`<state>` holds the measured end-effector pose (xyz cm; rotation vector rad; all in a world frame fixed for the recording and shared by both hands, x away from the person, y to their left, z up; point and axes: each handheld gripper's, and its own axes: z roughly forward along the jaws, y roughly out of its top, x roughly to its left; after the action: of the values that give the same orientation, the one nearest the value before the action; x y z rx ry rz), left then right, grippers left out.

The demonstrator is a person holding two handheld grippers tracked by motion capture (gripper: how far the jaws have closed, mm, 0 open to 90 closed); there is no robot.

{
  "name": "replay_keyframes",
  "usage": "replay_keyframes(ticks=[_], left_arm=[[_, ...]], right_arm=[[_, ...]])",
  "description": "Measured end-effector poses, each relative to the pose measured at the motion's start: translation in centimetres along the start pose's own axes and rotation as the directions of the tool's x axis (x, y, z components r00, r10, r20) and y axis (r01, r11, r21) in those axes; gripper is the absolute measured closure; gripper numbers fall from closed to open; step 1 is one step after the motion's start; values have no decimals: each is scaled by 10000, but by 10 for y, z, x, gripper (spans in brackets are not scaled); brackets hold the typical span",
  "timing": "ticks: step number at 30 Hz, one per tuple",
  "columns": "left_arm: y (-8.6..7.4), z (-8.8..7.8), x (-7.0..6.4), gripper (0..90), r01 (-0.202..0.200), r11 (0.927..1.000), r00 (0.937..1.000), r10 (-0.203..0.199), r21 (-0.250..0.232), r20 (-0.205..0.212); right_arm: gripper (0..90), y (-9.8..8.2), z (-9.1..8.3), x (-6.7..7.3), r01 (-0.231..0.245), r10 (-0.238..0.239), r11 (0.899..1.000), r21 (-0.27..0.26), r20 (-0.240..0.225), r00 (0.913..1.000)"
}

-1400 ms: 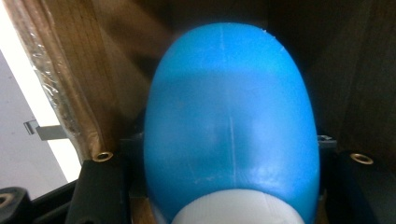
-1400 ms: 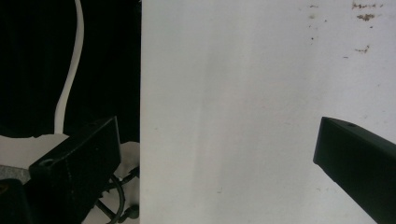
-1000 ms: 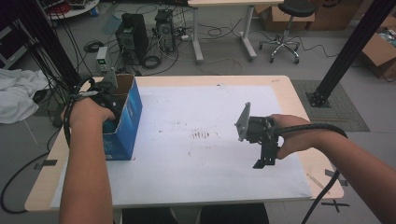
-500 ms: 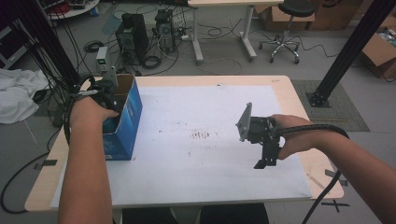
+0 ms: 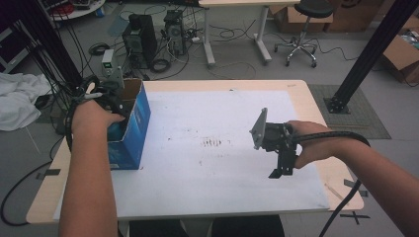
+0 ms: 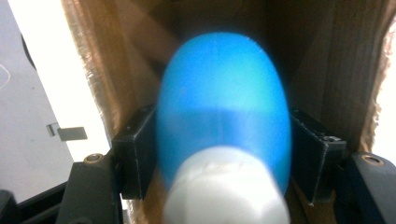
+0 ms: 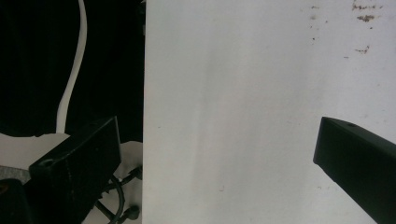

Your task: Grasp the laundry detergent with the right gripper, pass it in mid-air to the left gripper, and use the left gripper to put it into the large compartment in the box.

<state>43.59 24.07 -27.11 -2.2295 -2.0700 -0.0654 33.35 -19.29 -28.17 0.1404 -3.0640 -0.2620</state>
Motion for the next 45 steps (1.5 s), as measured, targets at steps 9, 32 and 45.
replay_keyframes(ticks=[9, 32, 45], left_arm=[[-5, -15, 1, 293, 134, 9998, 9998, -132, -114, 161], [-19, -67, 1, 250, -253, 9956, 9997, 256, -906, 32], [-24, -86, -21, 189, -1572, 9829, 9873, 1587, -962, 80]], right_arm=[[6, -2, 0, 0, -25, 25, 10000, 20, 5, 10000], [7, 2, -4, 2, 21, -22, 9999, 110, 34, 10000], [5, 2, -4, 1, 14, -15, 9999, 100, 60, 10000]])
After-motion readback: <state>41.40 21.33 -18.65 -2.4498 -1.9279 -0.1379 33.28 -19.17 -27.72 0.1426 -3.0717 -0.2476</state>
